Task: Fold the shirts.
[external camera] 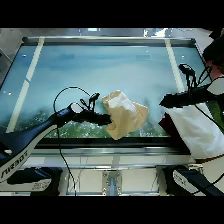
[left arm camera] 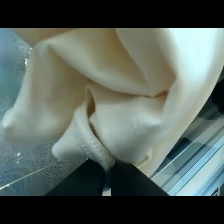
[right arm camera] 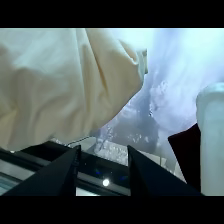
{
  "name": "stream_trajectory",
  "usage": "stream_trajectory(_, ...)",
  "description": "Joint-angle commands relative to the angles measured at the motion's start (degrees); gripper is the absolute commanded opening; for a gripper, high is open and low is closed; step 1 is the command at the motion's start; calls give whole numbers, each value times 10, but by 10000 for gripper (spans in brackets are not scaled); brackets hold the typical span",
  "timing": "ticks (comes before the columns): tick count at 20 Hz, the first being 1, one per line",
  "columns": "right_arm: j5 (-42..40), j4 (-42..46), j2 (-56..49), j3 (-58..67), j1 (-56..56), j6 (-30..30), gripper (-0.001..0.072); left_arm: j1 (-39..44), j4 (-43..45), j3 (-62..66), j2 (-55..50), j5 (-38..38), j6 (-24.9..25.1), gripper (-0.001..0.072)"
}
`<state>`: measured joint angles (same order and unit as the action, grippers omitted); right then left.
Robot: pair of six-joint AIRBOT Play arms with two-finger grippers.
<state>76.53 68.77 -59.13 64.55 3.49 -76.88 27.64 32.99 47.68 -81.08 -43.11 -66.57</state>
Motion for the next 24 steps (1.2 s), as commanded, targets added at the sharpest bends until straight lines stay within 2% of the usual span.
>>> stream_trajectory(1,-85,-2,-16,-20,0,-4,345,-43,0,0,33,-36,1,14)
stream_trajectory(7,-102,-103,-191,-23,0,-5,346,-128,-1,0,142,-82,1,14)
stream_trajectory(12,-139,-148,-305,-23,-34,2,346,-134,-1,0,200,-82,1,14)
stream_trajectory(16,-174,-165,-346,-23,-97,44,347,-134,-1,0,200,-82,1,14)
stream_trajectory(22,-177,-177,-353,-22,-134,49,335,-134,-1,0,200,-82,1,14)
stream_trajectory(23,-175,-185,-353,-22,-140,59,147,-134,-1,0,200,-82,1,13)
stream_trajectory(24,-176,-196,-351,-22,-143,66,16,-134,-1,0,200,-82,1,14)
